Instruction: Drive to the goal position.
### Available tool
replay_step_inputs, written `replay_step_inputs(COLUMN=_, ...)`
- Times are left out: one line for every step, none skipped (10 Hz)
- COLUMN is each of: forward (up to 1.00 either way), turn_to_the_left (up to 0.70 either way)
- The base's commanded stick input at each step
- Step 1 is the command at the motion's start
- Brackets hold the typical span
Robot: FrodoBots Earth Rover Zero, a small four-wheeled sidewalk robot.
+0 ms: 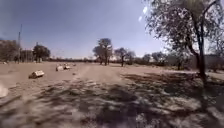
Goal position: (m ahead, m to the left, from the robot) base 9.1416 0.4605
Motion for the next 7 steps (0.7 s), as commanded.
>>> replay_step_inputs(forward=0.85, turn_to_the_left=0.0)
replay_step_inputs(forward=0.85, turn_to_the_left=0.0)
replay_step_inputs(forward=0.85, turn_to_the_left=0.0)
replay_step_inputs(forward=0.85, turn_to_the_left=0.0)
replay_step_inputs(forward=0.85, turn_to_the_left=0.0)
replay_step_inputs(forward=0.85, turn_to_the_left=0.0)
replay_step_inputs(forward=0.85, turn_to_the_left=0.0)
